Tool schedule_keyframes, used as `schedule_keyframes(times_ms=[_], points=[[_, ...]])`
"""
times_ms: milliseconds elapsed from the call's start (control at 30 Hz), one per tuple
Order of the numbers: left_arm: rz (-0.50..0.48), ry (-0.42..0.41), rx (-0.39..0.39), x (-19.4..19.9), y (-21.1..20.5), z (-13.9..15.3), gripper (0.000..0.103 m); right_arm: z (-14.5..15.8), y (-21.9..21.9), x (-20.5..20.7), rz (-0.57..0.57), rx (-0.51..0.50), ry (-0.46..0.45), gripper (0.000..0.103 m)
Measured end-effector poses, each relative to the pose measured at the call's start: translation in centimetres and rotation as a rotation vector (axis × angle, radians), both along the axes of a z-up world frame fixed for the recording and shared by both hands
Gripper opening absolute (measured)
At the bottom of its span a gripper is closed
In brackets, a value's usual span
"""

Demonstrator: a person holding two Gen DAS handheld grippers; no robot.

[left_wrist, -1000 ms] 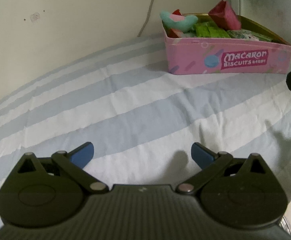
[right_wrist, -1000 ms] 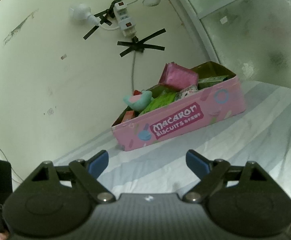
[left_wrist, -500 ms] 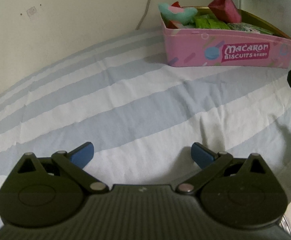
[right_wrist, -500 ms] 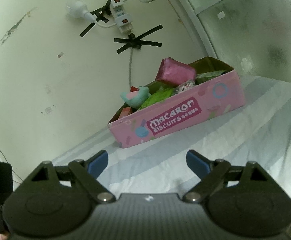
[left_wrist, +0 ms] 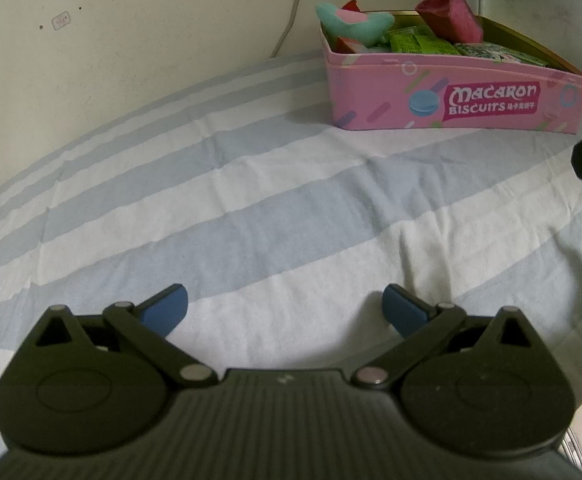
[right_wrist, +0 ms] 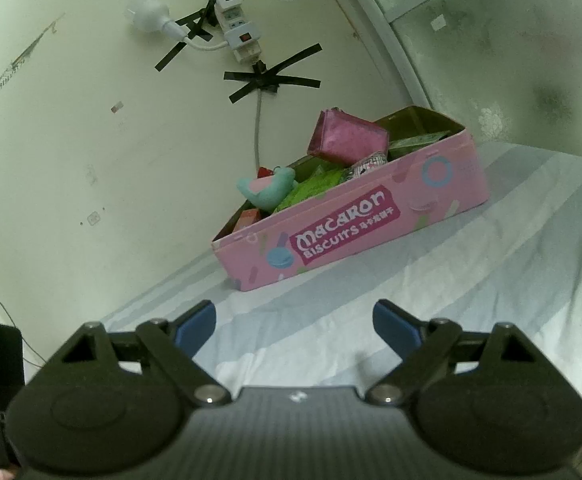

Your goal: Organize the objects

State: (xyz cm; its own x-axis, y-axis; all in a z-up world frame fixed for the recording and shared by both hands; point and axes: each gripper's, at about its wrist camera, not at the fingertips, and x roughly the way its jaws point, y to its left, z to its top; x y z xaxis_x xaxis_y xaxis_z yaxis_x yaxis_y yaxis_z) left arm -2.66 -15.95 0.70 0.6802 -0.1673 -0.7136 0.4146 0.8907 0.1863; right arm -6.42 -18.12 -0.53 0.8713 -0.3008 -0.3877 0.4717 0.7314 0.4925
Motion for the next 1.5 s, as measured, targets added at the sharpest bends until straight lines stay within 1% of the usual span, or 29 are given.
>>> schedule_keyframes(times_ms=[733, 1500], points=[[0.001, 0.0, -0.006, -0.55, -0.02, 0.12, 0.103, 0.05, 0.22, -0.13, -0.005, -0.008, -0.003, 0.089], [-0.013, 0.016, -0.033, -0.57, 0.29, 0.33, 0.103, 0.19, 0.44, -0.08, -0.012, -0.017, 0.001, 0.089]])
